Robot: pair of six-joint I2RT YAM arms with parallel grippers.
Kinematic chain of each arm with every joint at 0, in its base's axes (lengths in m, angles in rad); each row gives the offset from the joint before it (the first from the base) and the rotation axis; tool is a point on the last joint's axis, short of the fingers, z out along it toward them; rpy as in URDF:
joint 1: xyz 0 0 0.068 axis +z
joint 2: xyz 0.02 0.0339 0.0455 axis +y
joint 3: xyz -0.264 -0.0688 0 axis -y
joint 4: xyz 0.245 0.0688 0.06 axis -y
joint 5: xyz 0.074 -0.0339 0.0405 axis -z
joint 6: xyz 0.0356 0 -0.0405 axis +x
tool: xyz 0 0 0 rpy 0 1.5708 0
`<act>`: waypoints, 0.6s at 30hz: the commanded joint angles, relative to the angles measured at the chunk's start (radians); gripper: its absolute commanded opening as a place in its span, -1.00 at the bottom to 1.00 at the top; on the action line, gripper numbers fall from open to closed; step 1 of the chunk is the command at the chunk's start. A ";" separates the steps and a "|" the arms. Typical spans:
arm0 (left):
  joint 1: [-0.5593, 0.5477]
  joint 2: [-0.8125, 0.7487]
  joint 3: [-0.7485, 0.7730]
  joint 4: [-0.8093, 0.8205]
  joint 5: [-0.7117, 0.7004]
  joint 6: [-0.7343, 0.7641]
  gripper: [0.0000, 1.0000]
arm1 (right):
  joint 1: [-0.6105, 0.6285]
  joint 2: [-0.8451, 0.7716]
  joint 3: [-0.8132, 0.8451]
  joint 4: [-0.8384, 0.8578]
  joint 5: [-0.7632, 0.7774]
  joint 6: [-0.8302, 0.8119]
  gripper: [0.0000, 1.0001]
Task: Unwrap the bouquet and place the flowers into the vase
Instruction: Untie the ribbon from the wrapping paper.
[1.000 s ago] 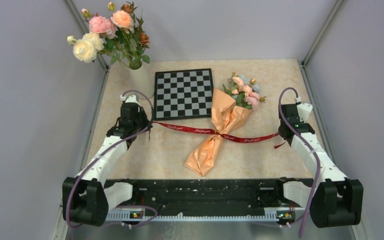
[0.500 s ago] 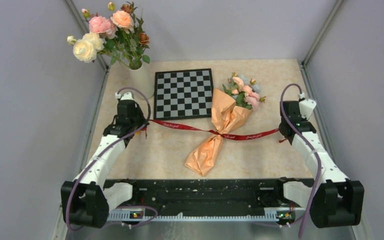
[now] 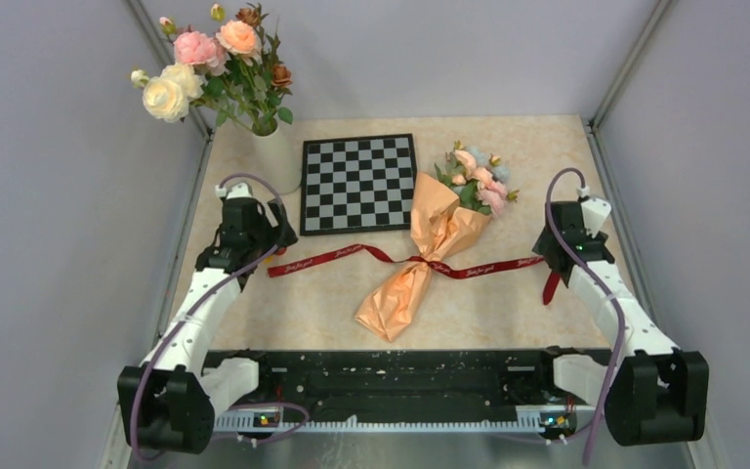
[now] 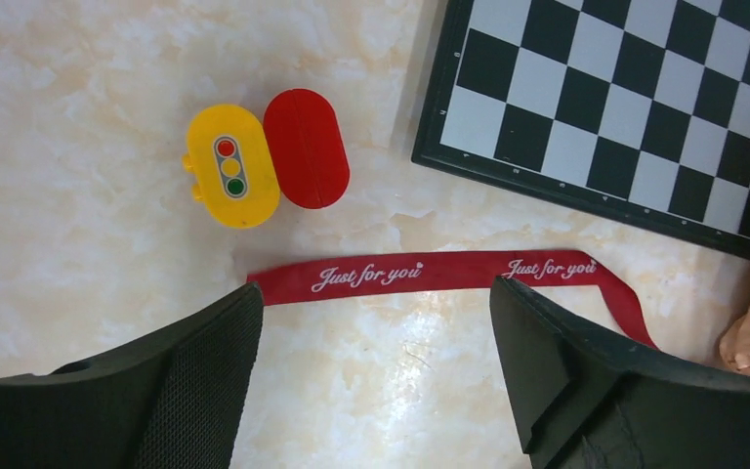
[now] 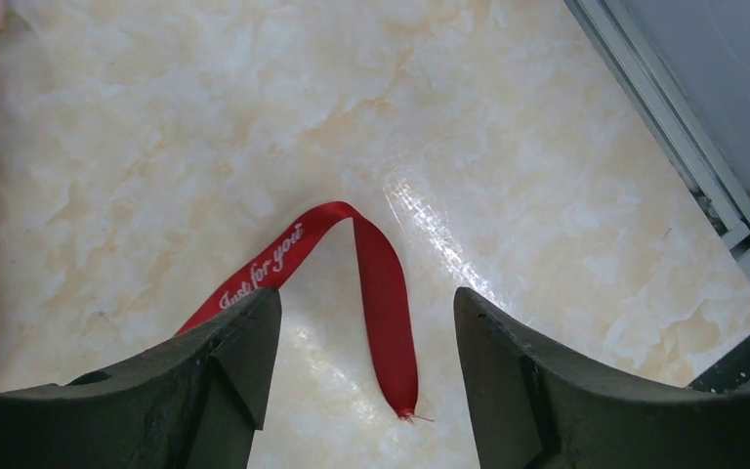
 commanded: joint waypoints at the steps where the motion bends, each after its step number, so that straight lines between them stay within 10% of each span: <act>1: 0.004 -0.038 0.043 -0.003 0.058 0.015 0.87 | -0.007 -0.101 0.005 0.060 -0.087 -0.044 0.34; 18: -0.309 0.058 0.240 -0.098 0.335 0.210 0.97 | 0.152 -0.263 -0.087 0.375 -0.777 -0.074 0.14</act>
